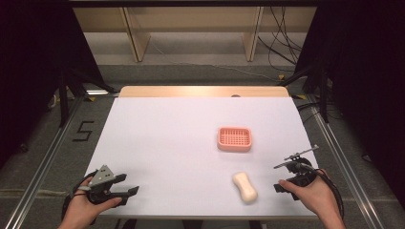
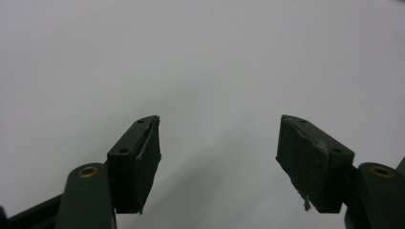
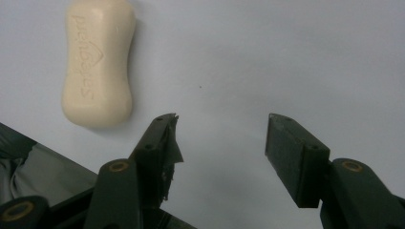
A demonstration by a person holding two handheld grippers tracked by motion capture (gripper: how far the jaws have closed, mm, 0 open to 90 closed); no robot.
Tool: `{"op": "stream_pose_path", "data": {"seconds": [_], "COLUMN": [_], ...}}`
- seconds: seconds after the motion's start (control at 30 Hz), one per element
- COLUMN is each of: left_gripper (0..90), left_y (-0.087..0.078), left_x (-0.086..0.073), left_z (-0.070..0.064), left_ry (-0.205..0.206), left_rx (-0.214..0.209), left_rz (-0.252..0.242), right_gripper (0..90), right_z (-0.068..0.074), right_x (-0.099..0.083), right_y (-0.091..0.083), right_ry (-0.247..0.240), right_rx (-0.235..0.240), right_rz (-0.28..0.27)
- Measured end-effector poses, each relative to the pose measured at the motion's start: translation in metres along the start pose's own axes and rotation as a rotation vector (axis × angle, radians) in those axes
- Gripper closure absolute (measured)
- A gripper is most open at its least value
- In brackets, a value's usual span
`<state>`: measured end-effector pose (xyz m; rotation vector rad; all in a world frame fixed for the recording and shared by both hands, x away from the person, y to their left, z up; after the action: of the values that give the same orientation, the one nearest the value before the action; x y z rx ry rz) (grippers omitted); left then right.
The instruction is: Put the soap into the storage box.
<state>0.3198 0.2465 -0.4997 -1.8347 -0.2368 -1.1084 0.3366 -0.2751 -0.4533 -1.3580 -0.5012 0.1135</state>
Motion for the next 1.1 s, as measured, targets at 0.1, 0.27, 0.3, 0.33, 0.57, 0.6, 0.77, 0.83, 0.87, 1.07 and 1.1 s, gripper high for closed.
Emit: {"op": "stream_pose_path", "data": {"seconds": [0.1, 0.27, 0.3, 0.33, 0.57, 0.6, 0.77, 0.83, 0.87, 1.07, 1.1], "left_gripper": [31.0, 31.0, 31.0, 31.0, 31.1, 31.1, 31.1, 31.1, 31.1, 31.1, 31.1], "left_y": [-0.001, -0.002, -0.002, -0.002, -0.002, -0.002, -0.002, -0.002, -0.002, -0.001, -0.001], "left_x": [0.000, -0.001, -0.001, 0.000, 0.000, 0.000, -0.001, 0.000, 0.000, -0.001, -0.001], "left_z": [0.000, 0.000, 0.000, 0.001, 0.000, 0.001, 0.000, 0.003, 0.003, 0.000, 0.000], "left_ry": [0.002, 0.008, 0.003, 0.016, 0.014, 0.023, 0.013, 0.047, 0.046, 0.000, 0.000], "left_rx": [-0.002, -0.004, -0.006, -0.004, -0.003, -0.001, -0.004, 0.003, 0.002, -0.008, -0.008], "left_rz": [0.005, 0.011, 0.010, 0.006, 0.011, 0.017, 0.012, 0.016, 0.018, 0.009, 0.009], "right_gripper": [44.5, 44.4, 44.4, 44.4, 43.9, 43.9, 43.9, 44.0, 44.0, 44.2, 44.2], "right_z": [0.005, 0.013, 0.017, 0.022, 0.033, 0.035, 0.043, 0.045, 0.049, 0.061, 0.063], "right_x": [0.007, 0.014, 0.016, 0.017, 0.031, 0.032, 0.040, 0.042, 0.043, 0.050, 0.051], "right_y": [-0.001, -0.001, 0.000, 0.000, -0.001, -0.001, 0.005, 0.007, 0.007, 0.014, 0.015], "right_ry": [-0.020, -0.034, -0.043, -0.013, -0.061, -0.065, -0.083, -0.108, -0.090, -0.116, -0.116], "right_rx": [-0.017, -0.016, -0.013, -0.009, -0.001, 0.002, 0.010, 0.016, 0.016, 0.023, 0.023], "right_rz": [0.006, 0.017, 0.014, 0.030, 0.027, 0.026, 0.041, 0.044, 0.056, 0.089, 0.094]}}
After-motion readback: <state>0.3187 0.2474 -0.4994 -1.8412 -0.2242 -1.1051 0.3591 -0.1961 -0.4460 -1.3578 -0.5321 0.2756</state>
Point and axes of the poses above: each handheld gripper's, and its own axes: y roughly forward along the jaws, x roughly out of its top, z roughly to its left, the point moved 4 cm from there along y, roughly forward along the jaws, and after that the axes turned 5 degrees about -y, right-handed, at the moved point
